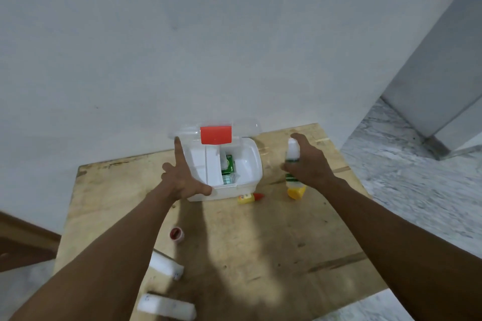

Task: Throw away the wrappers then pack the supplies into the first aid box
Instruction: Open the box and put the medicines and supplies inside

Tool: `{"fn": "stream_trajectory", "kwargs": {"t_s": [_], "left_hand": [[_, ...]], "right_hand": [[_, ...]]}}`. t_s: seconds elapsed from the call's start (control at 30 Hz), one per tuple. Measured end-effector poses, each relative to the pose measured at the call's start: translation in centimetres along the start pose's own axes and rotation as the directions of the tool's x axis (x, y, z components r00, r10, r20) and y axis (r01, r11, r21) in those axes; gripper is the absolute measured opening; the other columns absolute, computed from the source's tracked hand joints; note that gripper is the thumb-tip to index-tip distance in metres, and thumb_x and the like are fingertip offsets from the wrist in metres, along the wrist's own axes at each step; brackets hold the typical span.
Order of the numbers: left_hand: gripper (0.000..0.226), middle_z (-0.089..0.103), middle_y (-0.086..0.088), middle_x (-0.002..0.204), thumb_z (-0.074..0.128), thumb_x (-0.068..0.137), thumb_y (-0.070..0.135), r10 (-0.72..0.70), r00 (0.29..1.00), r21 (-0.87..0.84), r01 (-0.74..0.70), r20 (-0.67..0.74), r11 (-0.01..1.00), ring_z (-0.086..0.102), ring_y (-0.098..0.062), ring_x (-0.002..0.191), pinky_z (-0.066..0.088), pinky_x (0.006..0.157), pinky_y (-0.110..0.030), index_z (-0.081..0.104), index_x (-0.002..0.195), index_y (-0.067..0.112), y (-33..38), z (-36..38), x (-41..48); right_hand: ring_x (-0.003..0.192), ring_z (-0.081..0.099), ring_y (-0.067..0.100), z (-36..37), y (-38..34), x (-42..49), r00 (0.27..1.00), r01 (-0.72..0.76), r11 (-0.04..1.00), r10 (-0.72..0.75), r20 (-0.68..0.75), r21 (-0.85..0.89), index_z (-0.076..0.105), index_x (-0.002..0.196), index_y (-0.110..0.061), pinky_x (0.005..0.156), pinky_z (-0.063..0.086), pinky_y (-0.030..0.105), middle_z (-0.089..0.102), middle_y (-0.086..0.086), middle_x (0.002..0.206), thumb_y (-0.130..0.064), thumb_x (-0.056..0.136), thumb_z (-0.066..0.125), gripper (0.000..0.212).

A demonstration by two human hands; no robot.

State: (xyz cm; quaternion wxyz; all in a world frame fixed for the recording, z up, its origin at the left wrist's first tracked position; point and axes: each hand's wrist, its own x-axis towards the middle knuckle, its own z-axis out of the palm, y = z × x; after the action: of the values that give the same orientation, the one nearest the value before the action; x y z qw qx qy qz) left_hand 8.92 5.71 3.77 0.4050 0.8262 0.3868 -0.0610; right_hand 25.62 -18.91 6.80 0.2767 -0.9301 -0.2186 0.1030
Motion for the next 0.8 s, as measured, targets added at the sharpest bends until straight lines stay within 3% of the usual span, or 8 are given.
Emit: {"fn": "stream_trajectory", "kwargs": {"t_s": [0.2, 0.3, 0.43, 0.53, 0.67, 0.8], "left_hand": [[0.159, 0.019, -0.027, 0.143, 0.093, 0.056, 0.028, -0.043, 0.996, 0.036, 0.040, 0.080, 0.999, 0.026, -0.047, 0.135, 0.034, 0.105, -0.050, -0.042, 0.139, 0.039, 0.2, 0.1, -0.5], [0.164, 0.018, -0.029, 0.144, 0.091, 0.045, 0.036, -0.066, 0.994, 0.068, 0.060, 0.092, 0.996, 0.029, -0.049, 0.133, 0.035, 0.106, -0.052, -0.045, 0.137, 0.040, 0.1, 0.1, -0.3], [0.165, 0.016, -0.028, 0.147, 0.087, 0.042, 0.041, -0.083, 0.992, 0.094, 0.074, 0.100, 0.993, 0.027, -0.048, 0.135, 0.032, 0.107, -0.050, -0.046, 0.138, 0.032, -0.1, 0.2, -0.1], [0.158, 0.023, -0.020, 0.142, 0.090, 0.049, 0.042, -0.054, 0.994, 0.181, 0.036, 0.095, 0.983, 0.029, -0.043, 0.132, 0.036, 0.102, -0.049, -0.033, 0.147, 0.031, 0.0, 0.2, 0.3], [0.156, 0.015, -0.011, 0.153, 0.084, 0.030, 0.059, 0.082, 0.992, 0.247, -0.105, 0.101, 0.963, 0.014, -0.035, 0.142, 0.028, 0.113, -0.049, -0.008, 0.152, 0.029, 0.1, 0.0, 1.1], [0.166, 0.013, -0.015, 0.153, 0.093, 0.042, 0.055, 0.029, 0.988, 0.299, -0.073, 0.149, 0.952, 0.020, -0.040, 0.143, 0.031, 0.112, -0.055, -0.033, 0.147, 0.027, 0.7, -0.7, 1.6]], "right_hand": [[0.095, 0.060, 0.031, 1.7, -3.6, 0.3, 0.941, 0.279, 0.945, -0.234, -0.244, 0.168, 0.042, 0.138, -0.016, 0.082, 0.054, 0.047, 0.061, 0.006, 0.109, -0.021, 0.070, 0.084, 0.080], [0.084, 0.063, 0.028, 2.3, -4.8, 0.2, 0.936, 0.306, 0.907, -0.233, -0.262, 0.288, 0.043, 0.134, -0.017, 0.078, 0.057, 0.046, 0.056, -0.002, 0.100, -0.018, 0.070, 0.084, 0.077], [0.085, 0.065, 0.024, 3.2, -5.7, 1.3, 0.926, 0.318, 0.871, -0.200, -0.321, 0.375, 0.041, 0.135, -0.017, 0.077, 0.059, 0.044, 0.056, -0.003, 0.104, -0.017, 0.072, 0.083, 0.075], [0.090, 0.065, 0.026, 3.7, -6.3, 2.8, 0.936, 0.305, 0.863, -0.194, -0.293, 0.404, 0.038, 0.135, -0.020, 0.080, 0.058, 0.045, 0.058, -0.001, 0.109, -0.017, 0.073, 0.082, 0.077], [0.091, 0.059, 0.026, 5.1, -6.2, 4.3, 0.931, 0.343, 0.891, -0.280, -0.235, 0.298, 0.038, 0.130, -0.025, 0.079, 0.056, 0.046, 0.057, 0.007, 0.111, -0.020, 0.069, 0.083, 0.076], [0.092, 0.061, 0.029, 6.5, -5.5, 5.0, 0.923, 0.379, 0.903, -0.352, -0.155, 0.204, 0.039, 0.127, -0.025, 0.080, 0.055, 0.045, 0.060, 0.008, 0.109, -0.017, 0.067, 0.083, 0.075]]}}
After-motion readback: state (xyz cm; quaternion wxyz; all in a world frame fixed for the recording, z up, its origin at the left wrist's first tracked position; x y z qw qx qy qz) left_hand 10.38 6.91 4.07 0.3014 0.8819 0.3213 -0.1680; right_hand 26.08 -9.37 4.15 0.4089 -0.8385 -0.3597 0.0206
